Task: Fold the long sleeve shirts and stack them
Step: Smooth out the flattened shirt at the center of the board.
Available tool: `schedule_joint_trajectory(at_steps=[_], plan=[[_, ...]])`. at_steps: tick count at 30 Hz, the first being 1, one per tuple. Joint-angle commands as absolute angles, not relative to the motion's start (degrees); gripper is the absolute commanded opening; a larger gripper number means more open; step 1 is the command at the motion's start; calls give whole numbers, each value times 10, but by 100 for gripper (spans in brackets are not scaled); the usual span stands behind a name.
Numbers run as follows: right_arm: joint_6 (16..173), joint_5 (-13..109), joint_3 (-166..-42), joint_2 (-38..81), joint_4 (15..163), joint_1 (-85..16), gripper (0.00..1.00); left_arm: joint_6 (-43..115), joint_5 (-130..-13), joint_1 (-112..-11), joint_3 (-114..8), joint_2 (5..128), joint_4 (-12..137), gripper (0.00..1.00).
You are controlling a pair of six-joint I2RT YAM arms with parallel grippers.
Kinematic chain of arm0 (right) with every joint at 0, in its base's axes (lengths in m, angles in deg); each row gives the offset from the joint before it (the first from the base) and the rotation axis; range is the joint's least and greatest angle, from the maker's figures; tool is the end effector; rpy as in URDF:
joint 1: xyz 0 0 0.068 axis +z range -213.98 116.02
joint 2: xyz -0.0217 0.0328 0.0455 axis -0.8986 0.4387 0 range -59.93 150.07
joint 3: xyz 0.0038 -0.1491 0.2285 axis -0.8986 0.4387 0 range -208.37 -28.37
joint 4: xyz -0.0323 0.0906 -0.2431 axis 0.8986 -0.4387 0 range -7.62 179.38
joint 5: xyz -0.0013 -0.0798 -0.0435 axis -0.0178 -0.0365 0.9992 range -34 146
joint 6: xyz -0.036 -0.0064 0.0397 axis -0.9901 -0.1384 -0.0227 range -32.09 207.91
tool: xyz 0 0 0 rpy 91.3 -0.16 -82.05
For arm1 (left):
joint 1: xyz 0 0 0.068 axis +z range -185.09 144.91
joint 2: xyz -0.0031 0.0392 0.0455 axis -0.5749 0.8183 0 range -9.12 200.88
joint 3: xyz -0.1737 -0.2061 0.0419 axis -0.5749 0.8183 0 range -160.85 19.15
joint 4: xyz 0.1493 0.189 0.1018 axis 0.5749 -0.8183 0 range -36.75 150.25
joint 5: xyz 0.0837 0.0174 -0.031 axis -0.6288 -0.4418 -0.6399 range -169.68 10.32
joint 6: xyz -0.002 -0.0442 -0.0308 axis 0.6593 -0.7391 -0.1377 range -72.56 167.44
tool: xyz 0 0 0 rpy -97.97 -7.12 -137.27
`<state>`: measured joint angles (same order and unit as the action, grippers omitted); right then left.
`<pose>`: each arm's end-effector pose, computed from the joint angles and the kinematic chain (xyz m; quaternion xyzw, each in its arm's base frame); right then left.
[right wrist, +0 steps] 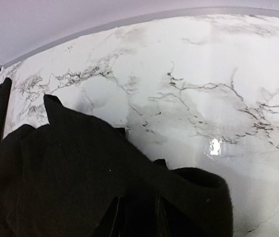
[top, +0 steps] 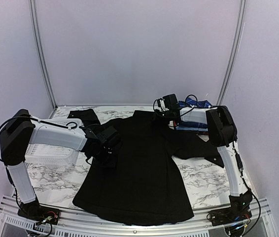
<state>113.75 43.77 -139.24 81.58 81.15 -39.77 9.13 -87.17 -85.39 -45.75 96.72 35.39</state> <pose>0.5010 0.2335 0.1363 -0.0332 0.8975 0.2686 0.3482 0.2344 -0.2751 0.1525 0.0883 0.9718 -0.1004 0.1943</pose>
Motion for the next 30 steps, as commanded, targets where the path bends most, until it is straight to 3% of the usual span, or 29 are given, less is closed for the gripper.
schedule_joint_trajectory(at_steps=[1, 13, 30], plan=[[1126, 422, -1427, 826, 783, -402, 24, 89, -868, -852, -442, 939, 344, 48], [1035, 484, -1410, 733, 748, -336, 46, 87, -918, -793, -493, 865, 311, 51], [1068, 444, -1351, 780, 789, -339, 46, 117, -935, -670, -547, 984, 325, 50]])
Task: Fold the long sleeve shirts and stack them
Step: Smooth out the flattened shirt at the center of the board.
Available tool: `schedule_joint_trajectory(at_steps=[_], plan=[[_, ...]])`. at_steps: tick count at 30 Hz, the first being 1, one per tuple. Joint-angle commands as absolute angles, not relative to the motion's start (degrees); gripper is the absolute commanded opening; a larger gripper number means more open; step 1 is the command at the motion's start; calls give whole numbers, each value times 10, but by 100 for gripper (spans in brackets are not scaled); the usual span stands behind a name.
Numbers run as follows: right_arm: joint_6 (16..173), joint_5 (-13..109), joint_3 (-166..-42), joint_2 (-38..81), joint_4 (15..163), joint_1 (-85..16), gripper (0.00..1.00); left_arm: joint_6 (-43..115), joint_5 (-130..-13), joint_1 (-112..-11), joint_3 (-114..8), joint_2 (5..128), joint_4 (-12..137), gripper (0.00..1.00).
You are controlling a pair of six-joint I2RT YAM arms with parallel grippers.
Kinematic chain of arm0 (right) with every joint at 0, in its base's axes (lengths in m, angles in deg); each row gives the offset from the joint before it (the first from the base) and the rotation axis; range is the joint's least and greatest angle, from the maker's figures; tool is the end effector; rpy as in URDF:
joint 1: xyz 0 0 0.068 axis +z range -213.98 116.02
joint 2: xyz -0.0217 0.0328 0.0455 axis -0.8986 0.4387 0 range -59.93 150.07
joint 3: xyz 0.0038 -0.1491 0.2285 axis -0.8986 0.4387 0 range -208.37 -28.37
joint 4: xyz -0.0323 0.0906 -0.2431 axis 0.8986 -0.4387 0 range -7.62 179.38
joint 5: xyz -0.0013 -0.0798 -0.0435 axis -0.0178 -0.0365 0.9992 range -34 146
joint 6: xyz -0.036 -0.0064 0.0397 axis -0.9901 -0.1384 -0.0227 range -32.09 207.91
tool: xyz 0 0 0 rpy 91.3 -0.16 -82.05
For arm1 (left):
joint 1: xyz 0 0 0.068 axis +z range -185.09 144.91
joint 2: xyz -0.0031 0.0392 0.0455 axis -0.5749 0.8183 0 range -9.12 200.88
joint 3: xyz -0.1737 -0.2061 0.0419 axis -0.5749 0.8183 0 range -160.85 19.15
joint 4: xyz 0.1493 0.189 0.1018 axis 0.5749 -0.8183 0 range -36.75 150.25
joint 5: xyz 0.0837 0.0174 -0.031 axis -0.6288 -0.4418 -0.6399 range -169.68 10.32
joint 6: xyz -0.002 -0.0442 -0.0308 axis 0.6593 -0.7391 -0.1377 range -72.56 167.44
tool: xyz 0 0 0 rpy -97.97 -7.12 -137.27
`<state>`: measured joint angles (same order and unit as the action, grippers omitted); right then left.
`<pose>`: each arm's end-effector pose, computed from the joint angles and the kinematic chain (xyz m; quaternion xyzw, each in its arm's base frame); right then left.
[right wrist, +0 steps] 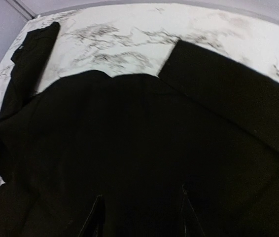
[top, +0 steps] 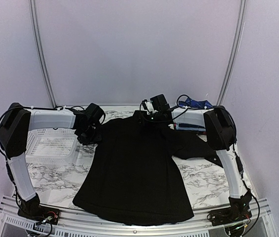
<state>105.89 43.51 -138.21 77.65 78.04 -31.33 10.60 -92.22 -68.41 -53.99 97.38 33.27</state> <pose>0.4539 0.3000 0.1621 -0.1609 0.8842 0.2715 0.3444 0.3272 -0.2059 0.1874 -0.0574 0.9596 -0.0599 0.2689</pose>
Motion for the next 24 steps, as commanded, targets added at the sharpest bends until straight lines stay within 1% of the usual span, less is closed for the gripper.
schedule_joint_trajectory(at_steps=[1, 13, 18, 21, 24], plan=[[1068, 445, -1337, 775, 792, -346, 46, 117, -938, -667, -546, 986, 325, 50], [1066, 474, -1261, 740, 789, -387, 45, 111, -952, -615, -552, 1008, 325, 53], [1057, 438, -1259, 719, 800, -373, 48, 128, -913, -623, -603, 1005, 332, 58], [1045, 429, -1265, 701, 801, -356, 50, 135, -923, -634, -649, 996, 330, 60], [1034, 426, -1272, 685, 797, -343, 52, 139, -958, -634, -688, 1005, 327, 61]])
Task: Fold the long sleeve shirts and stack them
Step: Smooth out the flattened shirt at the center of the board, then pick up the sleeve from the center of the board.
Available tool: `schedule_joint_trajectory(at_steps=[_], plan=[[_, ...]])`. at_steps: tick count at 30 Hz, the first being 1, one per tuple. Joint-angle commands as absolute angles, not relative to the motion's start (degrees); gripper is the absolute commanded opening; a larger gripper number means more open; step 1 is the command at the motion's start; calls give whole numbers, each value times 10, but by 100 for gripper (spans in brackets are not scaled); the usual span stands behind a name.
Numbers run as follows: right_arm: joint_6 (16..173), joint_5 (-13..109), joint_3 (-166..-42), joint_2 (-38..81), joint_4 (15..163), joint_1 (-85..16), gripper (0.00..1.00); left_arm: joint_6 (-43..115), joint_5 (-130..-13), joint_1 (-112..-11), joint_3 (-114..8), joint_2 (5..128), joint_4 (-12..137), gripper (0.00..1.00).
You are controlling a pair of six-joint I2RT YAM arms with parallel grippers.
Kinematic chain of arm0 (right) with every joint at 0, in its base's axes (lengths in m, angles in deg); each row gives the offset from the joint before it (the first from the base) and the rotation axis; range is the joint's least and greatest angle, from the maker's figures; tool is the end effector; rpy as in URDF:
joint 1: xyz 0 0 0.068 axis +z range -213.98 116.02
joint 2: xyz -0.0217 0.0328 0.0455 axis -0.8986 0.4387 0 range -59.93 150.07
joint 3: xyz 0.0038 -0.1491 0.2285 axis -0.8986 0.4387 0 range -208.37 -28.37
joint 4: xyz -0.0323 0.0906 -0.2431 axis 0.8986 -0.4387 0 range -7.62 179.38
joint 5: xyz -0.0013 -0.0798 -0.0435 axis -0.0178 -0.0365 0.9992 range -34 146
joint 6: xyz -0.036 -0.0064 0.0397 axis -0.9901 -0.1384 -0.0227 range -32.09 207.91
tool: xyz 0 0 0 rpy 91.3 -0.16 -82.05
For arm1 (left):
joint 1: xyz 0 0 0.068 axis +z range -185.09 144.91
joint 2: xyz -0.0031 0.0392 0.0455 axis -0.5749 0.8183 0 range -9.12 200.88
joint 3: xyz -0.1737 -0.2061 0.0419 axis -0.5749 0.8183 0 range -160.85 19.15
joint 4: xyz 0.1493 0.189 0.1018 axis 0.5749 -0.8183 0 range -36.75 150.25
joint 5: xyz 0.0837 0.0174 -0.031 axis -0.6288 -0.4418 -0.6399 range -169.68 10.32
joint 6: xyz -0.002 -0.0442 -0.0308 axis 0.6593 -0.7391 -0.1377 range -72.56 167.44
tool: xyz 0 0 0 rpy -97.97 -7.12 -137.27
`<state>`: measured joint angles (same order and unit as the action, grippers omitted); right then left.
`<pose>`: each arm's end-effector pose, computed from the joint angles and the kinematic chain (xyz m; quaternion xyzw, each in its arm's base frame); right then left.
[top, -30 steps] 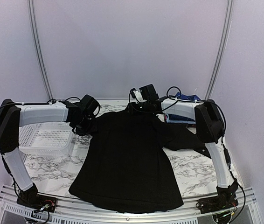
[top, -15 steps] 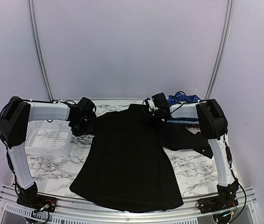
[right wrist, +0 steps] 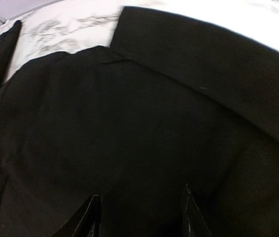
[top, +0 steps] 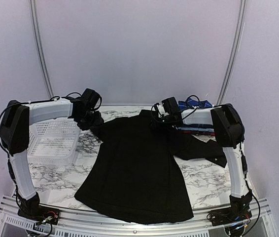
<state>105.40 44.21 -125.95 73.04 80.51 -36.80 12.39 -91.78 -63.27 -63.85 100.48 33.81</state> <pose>0.4525 0.2405 0.1378 -0.1172 0.9098 0.2345 0.3217 0.3737 -0.1918 0.2191 -0.0898 0.9395 -0.0801 0.3208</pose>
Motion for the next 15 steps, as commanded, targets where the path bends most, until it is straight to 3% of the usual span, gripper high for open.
schedule_joint_trajectory(at_steps=[1, 9, 15], plan=[[1031, 426, -1275, 681, 795, -339, 52, 142, -971, -634, -705, 1014, 323, 61], [1014, 420, -1270, 645, 788, -322, 53, 142, -1060, -634, -875, 1169, 283, 61], [1007, 416, -1246, 614, 787, -318, 53, 54, -1098, -628, -978, 1259, 270, 59]])
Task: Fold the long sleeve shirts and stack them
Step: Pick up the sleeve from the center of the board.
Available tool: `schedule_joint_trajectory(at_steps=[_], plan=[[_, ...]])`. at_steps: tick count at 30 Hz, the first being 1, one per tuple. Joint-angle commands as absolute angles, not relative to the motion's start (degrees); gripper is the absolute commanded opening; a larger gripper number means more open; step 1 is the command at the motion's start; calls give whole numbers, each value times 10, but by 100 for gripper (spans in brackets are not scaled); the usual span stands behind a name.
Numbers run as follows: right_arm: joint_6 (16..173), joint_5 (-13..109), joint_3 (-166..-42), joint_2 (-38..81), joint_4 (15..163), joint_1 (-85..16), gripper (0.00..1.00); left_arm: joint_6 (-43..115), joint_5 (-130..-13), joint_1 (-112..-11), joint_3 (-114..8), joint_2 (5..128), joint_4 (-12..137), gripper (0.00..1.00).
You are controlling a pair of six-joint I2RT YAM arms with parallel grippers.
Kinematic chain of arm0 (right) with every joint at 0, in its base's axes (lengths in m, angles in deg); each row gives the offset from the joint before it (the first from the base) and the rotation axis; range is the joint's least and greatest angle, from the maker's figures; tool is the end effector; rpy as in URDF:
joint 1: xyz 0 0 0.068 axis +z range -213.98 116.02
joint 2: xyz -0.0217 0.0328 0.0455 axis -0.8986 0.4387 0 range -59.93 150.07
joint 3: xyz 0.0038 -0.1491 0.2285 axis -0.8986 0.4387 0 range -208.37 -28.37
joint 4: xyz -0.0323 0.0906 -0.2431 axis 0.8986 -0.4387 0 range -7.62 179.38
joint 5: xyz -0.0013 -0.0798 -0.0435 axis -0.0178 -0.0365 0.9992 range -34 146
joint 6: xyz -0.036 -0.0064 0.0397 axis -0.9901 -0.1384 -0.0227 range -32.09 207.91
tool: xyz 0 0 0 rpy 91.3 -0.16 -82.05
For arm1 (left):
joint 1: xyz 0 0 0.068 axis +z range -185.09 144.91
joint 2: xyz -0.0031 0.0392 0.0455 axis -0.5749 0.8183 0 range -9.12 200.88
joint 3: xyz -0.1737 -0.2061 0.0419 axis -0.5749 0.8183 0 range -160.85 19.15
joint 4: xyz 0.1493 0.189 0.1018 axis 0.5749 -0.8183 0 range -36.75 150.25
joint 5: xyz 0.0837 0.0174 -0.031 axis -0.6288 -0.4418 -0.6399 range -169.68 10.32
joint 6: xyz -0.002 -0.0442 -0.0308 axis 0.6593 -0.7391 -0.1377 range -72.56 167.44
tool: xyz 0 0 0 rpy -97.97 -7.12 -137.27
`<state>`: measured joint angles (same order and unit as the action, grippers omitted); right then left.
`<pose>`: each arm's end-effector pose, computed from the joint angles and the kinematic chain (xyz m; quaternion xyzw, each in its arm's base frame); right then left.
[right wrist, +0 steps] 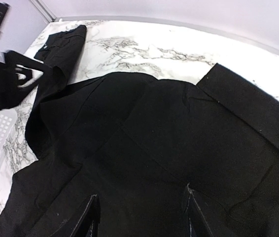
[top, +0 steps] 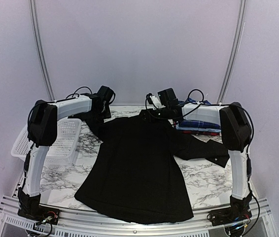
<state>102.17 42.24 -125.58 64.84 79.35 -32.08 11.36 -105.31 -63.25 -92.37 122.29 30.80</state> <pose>0.4213 0.2722 0.2040 -0.1888 0.8721 0.2708 0.3613 0.4610 -0.2293 0.2040 -0.1400 0.9069 -0.0040 0.3975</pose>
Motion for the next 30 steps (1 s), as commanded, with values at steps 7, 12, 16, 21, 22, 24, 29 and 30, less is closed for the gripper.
schedule_joint_trajectory(at_steps=[7, 12, 16, 21, 22, 24, 29, 30], plan=[[1002, 414, -1213, 576, 792, -318, 53, -19, -1111, -609, -1047, 1333, 269, 58], [1002, 411, -1189, 558, 794, -318, 53, -43, -1106, -593, -1067, 1359, 269, 56], [998, 411, -1183, 549, 792, -318, 52, -49, -1084, -583, -1087, 1378, 270, 53], [998, 411, -1185, 545, 790, -318, 52, -52, -1067, -577, -1112, 1394, 271, 46], [997, 411, -1185, 544, 789, -319, 52, -50, -1064, -575, -1116, 1396, 271, 42], [996, 411, -1183, 541, 787, -318, 52, -44, -1060, -573, -1120, 1395, 276, 32], [995, 415, -1179, 534, 786, -318, 52, -24, -1055, -572, -1116, 1377, 285, 6], [995, 415, -1179, 534, 787, -318, 52, -22, -1053, -573, -1114, 1373, 287, 2]])
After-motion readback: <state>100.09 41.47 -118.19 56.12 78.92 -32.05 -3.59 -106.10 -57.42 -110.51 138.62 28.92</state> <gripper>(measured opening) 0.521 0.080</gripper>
